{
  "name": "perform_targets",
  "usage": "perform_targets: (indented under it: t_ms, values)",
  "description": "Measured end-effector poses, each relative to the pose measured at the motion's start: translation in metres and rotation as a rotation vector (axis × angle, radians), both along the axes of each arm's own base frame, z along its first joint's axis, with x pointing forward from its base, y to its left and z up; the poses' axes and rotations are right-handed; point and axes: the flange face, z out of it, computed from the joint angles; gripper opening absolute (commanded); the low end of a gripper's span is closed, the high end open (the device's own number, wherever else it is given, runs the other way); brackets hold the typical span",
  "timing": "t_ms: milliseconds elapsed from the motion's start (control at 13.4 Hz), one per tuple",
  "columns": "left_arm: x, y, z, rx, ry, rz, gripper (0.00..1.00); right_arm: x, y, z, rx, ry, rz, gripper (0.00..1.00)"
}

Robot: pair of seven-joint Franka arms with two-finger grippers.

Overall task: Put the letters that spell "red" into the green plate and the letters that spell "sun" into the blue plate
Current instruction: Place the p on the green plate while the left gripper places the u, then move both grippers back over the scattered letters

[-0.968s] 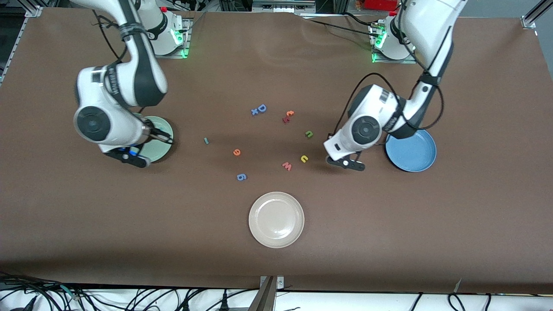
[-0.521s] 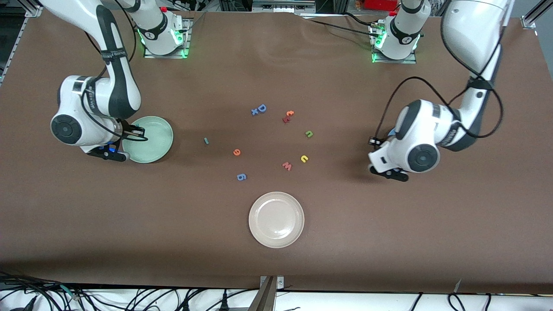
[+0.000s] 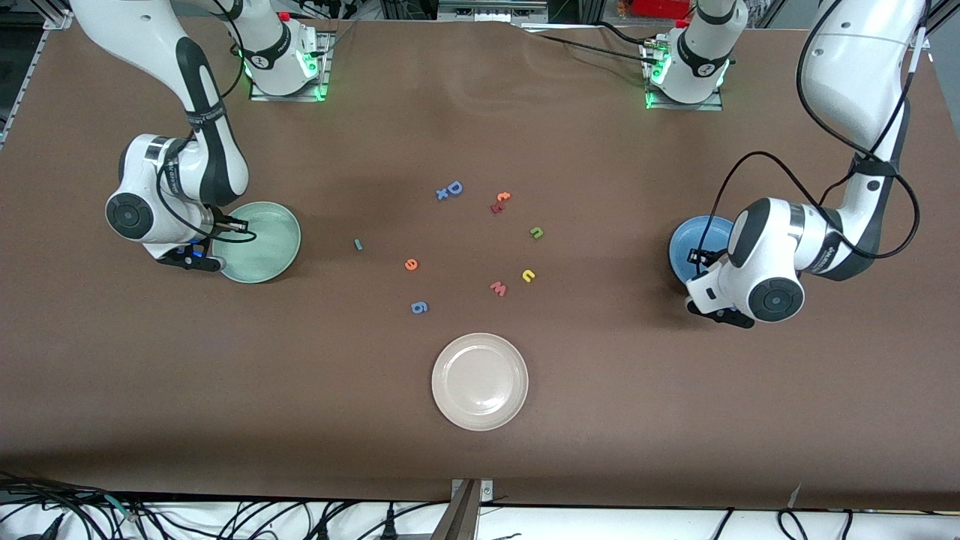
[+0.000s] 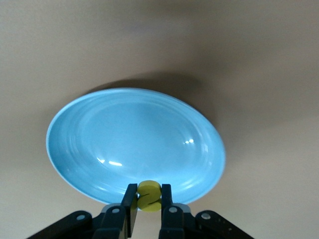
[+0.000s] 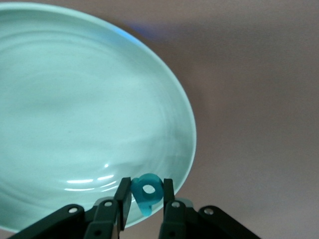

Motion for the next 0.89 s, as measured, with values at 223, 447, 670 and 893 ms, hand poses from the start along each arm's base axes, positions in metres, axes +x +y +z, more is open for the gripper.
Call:
perform_targets:
  t_ms: [223,447,670,893]
  values:
    - [0.005,0.003,-0.010,0.004,0.005,-0.002,1.00,0.000,0.001,0.000,0.000,-0.001,0.002,0.99]
    - [0.015,-0.003,0.006,-0.004,-0.031,0.005,1.00,0.006,0.005,0.011,0.011,0.008,0.003,0.99]
    - [0.013,-0.038,0.020,-0.070,-0.045,0.145,1.00,0.030,0.020,0.066,0.056,0.039,0.010,0.99]
    - [0.016,-0.101,0.036,-0.156,-0.101,0.284,1.00,0.054,0.049,0.119,0.087,0.002,0.033,0.99]
